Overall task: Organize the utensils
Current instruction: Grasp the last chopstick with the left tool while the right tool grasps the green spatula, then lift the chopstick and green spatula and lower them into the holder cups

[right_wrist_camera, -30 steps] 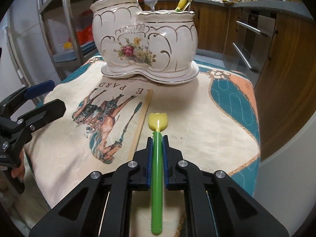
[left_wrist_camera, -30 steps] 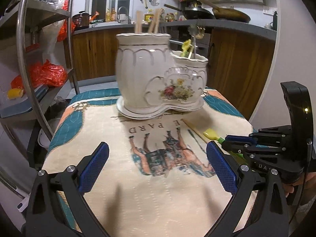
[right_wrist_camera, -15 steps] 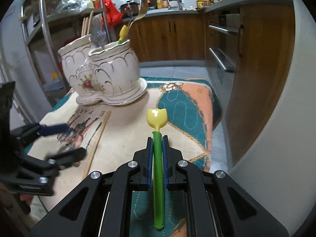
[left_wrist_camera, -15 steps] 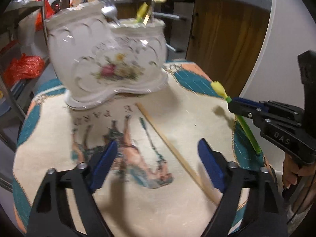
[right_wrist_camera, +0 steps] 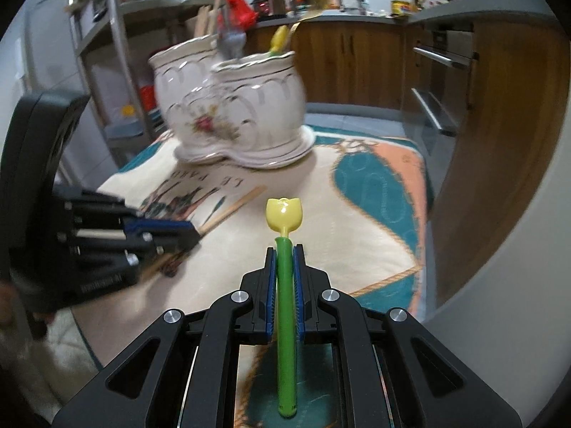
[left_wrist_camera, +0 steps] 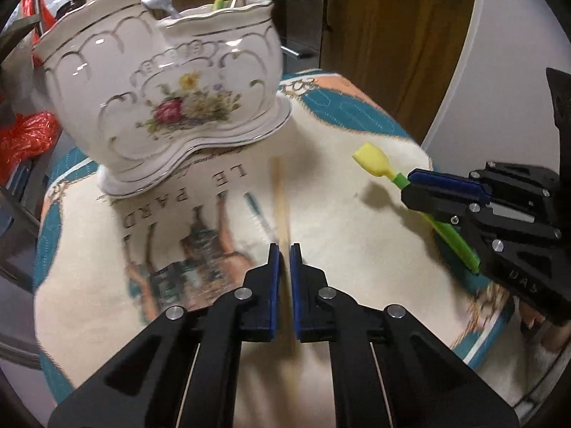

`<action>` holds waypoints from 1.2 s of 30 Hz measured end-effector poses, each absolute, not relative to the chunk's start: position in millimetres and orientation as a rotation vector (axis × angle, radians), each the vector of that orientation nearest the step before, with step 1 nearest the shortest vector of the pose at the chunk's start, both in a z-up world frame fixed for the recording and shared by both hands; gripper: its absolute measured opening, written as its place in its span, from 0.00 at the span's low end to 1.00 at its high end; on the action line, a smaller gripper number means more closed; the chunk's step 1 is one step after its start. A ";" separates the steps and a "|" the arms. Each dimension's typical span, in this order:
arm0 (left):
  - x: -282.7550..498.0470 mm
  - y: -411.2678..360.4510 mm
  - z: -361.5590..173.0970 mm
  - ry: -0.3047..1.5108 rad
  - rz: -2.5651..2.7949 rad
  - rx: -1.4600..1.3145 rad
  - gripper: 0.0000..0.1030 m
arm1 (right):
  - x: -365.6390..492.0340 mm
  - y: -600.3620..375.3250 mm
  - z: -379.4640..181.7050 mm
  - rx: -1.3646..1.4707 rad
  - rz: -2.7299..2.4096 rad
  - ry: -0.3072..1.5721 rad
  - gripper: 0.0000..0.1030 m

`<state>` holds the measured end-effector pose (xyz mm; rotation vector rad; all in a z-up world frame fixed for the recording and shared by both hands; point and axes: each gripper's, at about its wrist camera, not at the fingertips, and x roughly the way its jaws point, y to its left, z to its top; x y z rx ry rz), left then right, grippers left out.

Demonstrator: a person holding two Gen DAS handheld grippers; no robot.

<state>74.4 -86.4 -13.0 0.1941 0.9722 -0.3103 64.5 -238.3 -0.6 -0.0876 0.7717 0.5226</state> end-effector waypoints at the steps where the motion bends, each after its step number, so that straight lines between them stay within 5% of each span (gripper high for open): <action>1: 70.9 -80.8 -12.5 0.980 -0.316 0.216 0.06 | 63.0 -235.7 -0.9 -0.095 0.533 0.775 0.10; 23: 37.1 -9.6 -11.3 1.006 -0.392 0.186 0.08 | 65.7 -193.6 -5.5 -0.312 0.596 1.002 0.14; 36: 20.1 4.7 0.3 0.847 -0.424 0.183 0.06 | 50.9 -197.1 14.0 -0.238 0.580 0.834 0.10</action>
